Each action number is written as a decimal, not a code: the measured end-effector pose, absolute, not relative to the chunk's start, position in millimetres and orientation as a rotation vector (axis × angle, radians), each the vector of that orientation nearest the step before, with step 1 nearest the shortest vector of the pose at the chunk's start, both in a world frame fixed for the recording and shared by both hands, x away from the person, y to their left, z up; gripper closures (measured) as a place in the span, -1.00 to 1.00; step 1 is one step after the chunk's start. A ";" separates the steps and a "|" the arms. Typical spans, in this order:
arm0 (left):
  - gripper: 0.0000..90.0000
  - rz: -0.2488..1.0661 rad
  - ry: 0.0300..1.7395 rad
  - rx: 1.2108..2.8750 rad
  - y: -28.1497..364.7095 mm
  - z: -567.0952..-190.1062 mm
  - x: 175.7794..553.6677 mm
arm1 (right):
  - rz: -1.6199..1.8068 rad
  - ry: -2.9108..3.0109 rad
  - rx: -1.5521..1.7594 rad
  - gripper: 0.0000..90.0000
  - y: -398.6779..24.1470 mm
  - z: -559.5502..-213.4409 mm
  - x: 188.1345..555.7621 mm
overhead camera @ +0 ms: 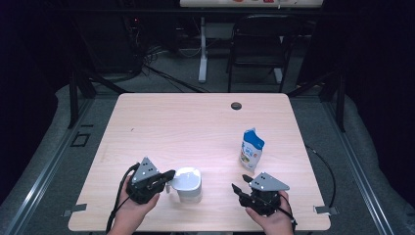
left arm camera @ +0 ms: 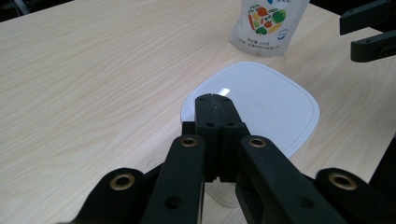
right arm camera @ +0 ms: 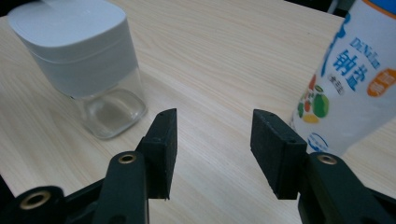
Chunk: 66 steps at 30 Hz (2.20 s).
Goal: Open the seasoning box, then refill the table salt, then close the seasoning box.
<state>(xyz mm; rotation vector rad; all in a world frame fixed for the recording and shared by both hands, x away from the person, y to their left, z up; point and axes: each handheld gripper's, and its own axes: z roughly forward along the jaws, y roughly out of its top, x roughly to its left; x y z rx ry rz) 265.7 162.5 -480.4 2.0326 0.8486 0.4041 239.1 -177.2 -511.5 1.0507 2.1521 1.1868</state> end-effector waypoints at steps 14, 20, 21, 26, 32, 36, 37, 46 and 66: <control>1.00 0.398 0.831 2.071 158.9 -483.7 267.6 | 1.235 2.171 1.028 0.12 -162.2 -498.4 245.2; 1.00 0.393 0.834 2.075 159.9 -483.2 267.8 | 1.248 2.161 1.025 0.10 -160.5 -494.7 244.6; 1.00 0.393 0.832 2.078 159.8 -482.9 268.0 | 1.245 2.164 1.022 0.10 -160.7 -494.3 244.1; 1.00 0.395 0.825 2.089 159.6 -482.2 268.4 | 1.244 2.161 1.028 0.10 -161.7 -494.2 244.1; 1.00 0.392 0.828 2.088 159.2 -482.1 269.3 | 1.230 2.171 1.023 0.09 -161.6 -493.6 245.0; 1.00 0.390 0.824 2.096 159.4 -481.5 270.2 | 1.233 2.165 1.023 0.09 -160.5 -493.1 246.1; 1.00 0.388 0.827 2.090 159.2 -481.8 270.5 | 1.237 2.162 1.029 0.09 -160.1 -493.0 245.9; 1.00 0.392 0.833 2.102 160.5 -480.8 271.2 | 1.245 2.167 1.020 0.09 -157.5 -490.9 247.0; 1.00 0.393 0.845 2.103 163.4 -480.3 268.7 | 1.245 2.210 0.982 0.08 -134.3 -491.8 253.9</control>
